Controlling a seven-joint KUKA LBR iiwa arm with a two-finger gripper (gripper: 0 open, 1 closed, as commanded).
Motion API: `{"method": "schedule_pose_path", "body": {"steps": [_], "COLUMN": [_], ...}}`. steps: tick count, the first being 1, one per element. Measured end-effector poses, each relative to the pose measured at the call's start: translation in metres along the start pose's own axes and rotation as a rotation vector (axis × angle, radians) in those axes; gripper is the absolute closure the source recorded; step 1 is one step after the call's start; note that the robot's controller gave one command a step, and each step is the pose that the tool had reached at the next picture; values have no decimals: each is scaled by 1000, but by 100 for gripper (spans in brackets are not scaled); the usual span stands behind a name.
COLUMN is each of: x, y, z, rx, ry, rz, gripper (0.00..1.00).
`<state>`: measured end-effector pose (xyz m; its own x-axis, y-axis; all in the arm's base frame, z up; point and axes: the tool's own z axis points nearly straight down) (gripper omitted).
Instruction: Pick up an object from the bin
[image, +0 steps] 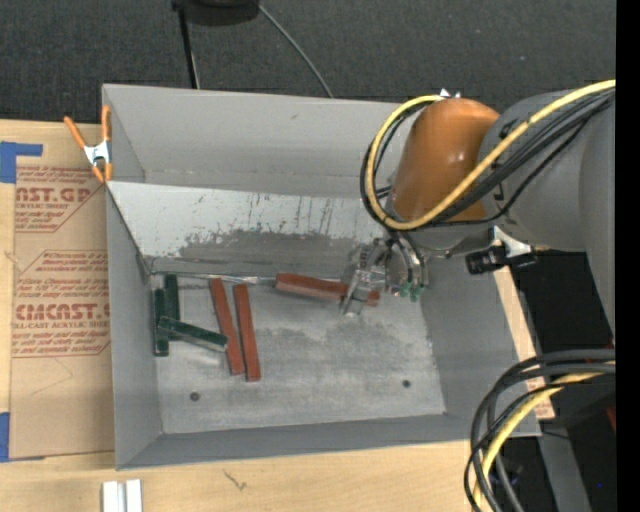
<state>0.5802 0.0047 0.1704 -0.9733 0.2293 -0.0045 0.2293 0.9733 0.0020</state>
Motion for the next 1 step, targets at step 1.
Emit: {"method": "schedule_pose_path", "body": {"steps": [1], "x": [1], "y": [0], "z": [-6], "rx": [1], "ry": [3], "rz": [0], "gripper": [100]}}
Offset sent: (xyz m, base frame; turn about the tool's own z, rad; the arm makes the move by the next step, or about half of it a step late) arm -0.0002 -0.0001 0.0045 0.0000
